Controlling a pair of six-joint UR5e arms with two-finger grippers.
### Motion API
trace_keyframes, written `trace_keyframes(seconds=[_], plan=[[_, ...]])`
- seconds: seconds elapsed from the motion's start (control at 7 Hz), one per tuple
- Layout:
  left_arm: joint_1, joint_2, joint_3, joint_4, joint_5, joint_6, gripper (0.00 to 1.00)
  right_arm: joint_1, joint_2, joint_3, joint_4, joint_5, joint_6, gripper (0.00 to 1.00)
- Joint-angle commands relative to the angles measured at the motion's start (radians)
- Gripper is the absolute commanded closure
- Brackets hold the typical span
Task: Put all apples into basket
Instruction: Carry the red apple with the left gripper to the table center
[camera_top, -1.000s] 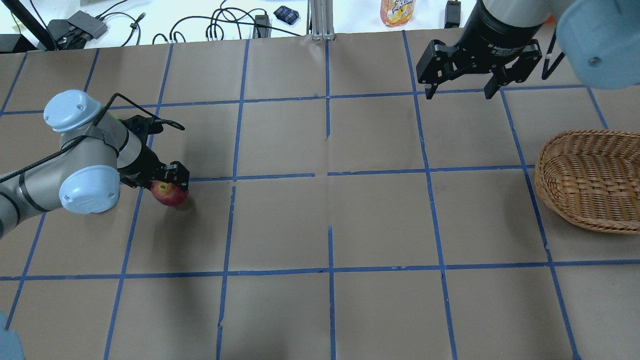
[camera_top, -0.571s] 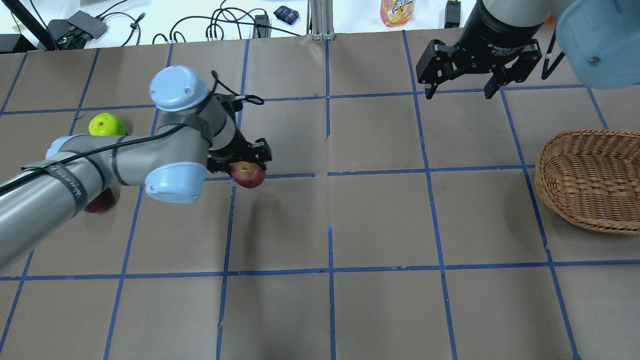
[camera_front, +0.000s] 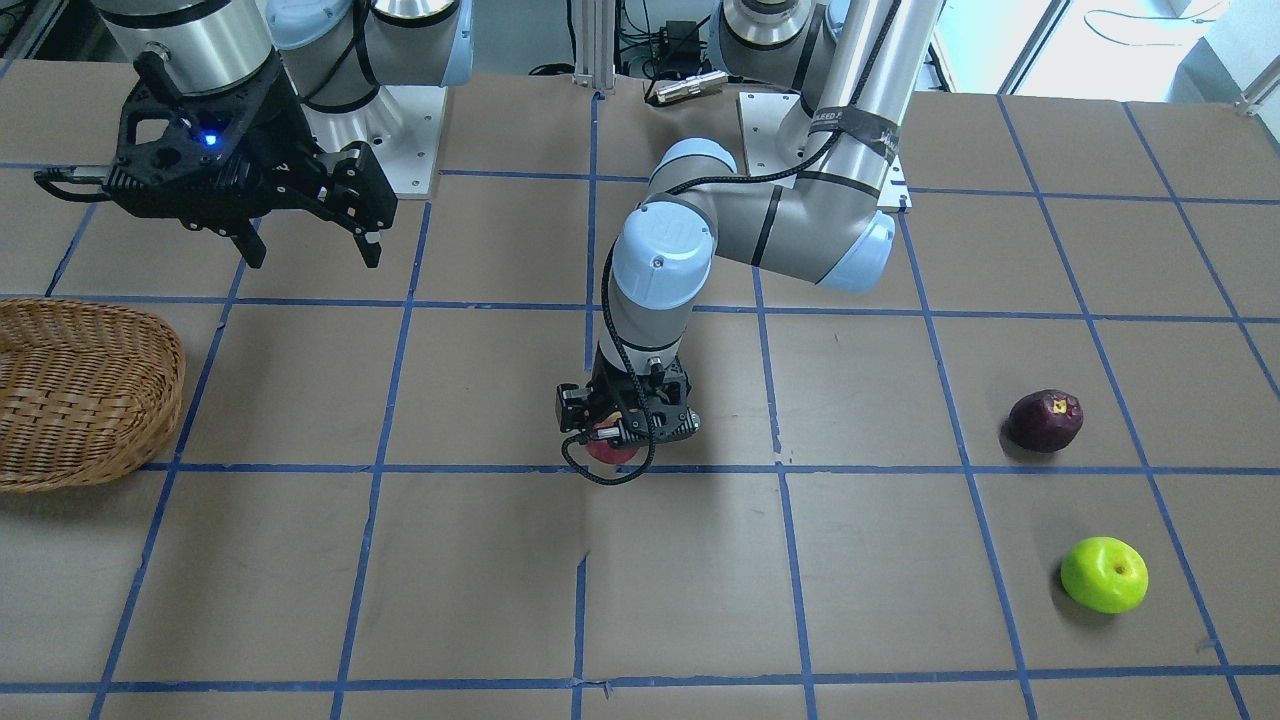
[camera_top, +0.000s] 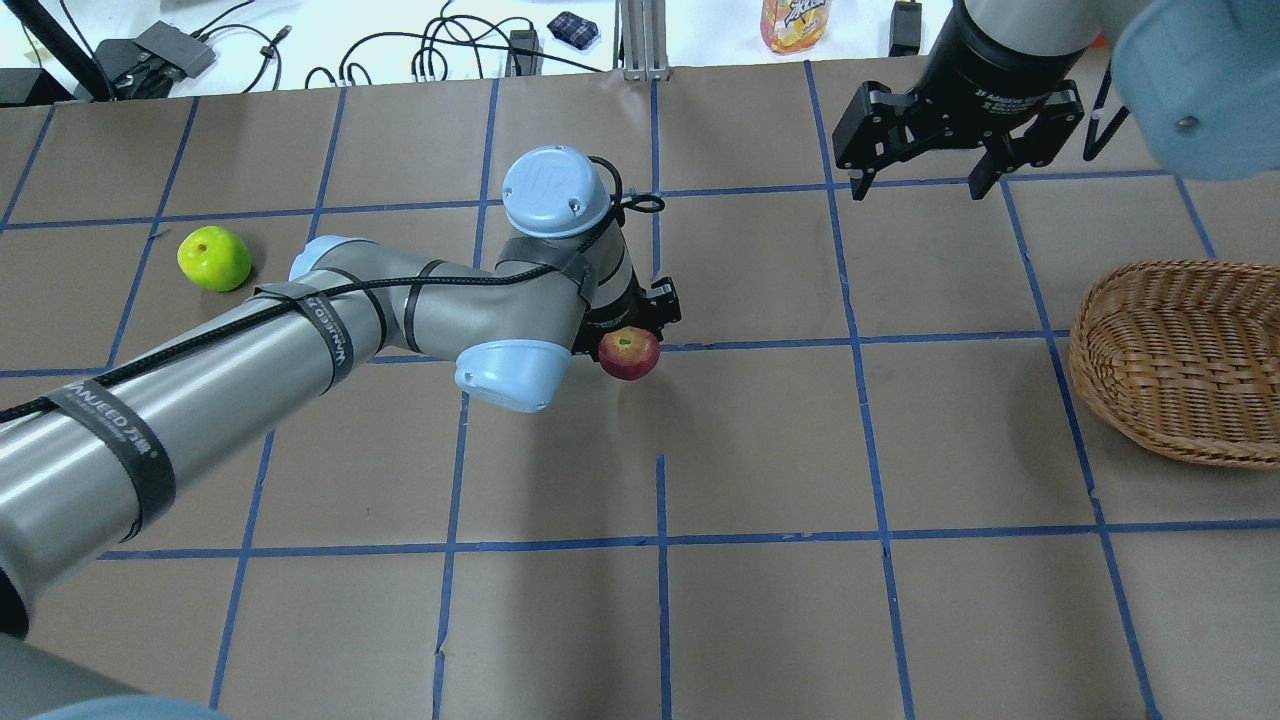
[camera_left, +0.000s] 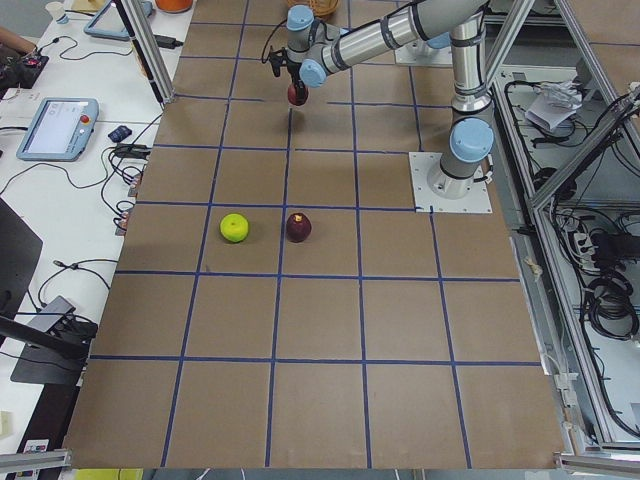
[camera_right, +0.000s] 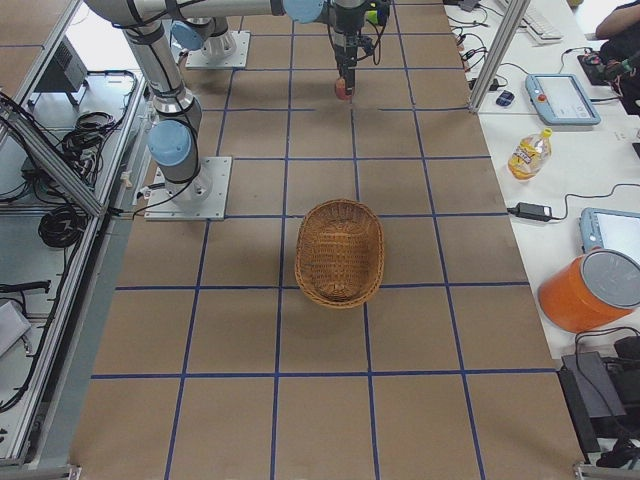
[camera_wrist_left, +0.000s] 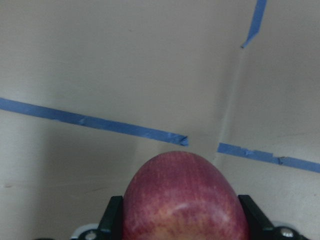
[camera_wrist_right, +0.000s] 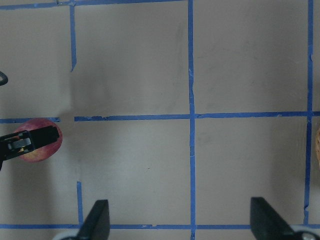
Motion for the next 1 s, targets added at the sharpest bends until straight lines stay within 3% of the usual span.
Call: trace_keyframes(seconds=[0.0, 0.14, 0.43, 0.57, 0.71, 0.86], plan=[[-0.004, -0.05, 0.01, 0.09, -0.001, -0.016, 0.26, 0.0, 0.0, -0.002, 0.0, 0.001, 0.0, 0.0], [-0.004, -0.058, 0.01, 0.124, -0.013, -0.011, 0.0, 0.0, 0.001, -0.002, -0.007, -0.011, 0.002, 0.0], [0.037, -0.008, 0.021, 0.103, -0.009, 0.01, 0.0, 0.0, 0.029, 0.008, -0.021, -0.014, 0.008, 0.0], [0.113, 0.053, 0.037, -0.002, -0.009, 0.086, 0.0, 0.002, 0.044, 0.004, -0.017, -0.011, 0.02, 0.0], [0.21, 0.12, 0.048, -0.149, 0.004, 0.303, 0.0, 0.015, 0.081, 0.007, -0.023, 0.003, 0.044, 0.0], [0.322, 0.179, 0.048, -0.231, 0.02, 0.481, 0.0, 0.093, 0.165, 0.005, -0.15, 0.021, 0.111, 0.0]])
